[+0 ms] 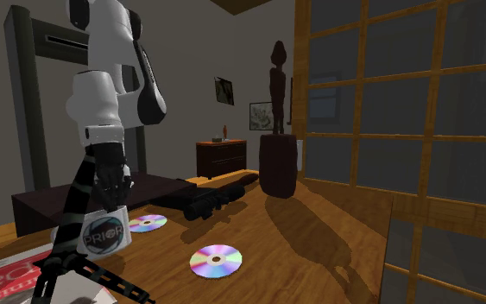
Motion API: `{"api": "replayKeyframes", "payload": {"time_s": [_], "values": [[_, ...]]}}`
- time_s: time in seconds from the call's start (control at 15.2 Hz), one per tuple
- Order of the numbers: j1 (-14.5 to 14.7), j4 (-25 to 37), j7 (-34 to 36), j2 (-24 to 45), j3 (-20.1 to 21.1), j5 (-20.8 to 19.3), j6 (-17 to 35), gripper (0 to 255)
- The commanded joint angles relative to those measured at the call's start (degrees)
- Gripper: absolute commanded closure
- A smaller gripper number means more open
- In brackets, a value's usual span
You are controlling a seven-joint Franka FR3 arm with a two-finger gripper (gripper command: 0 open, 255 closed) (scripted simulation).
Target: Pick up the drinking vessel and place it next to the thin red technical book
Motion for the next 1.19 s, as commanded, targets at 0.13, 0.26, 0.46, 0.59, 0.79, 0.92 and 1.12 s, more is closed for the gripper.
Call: {"api": "replayKeyframes", "payload": {"time_s": [0.13, 0.26, 0.46, 0.59, 0.79, 0.92, 1.12], "values": [[-0.1, 0.0, 0.0, 0.1, 0.0, 0.0, 0.0, 255], [0.0, -0.1, 0.0, 0.0, -0.1, 0.0, 0.0, 0], [0.0, -0.1, 0.1, 0.0, -0.1, -0.1, 0.0, 0], [2.2, -1.6, 5.6, -2.9, -3.7, -7.1, -1.0, 0], [3.8, -4.9, 22.0, -11.8, -9.8, -28.9, -5.0, 0], [2.2, -4.9, 21.7, -11.7, -8.2, -28.4, -5.0, 0], [2.2, -4.9, 21.7, -11.7, -8.1, -28.4, -5.0, 0]]}}
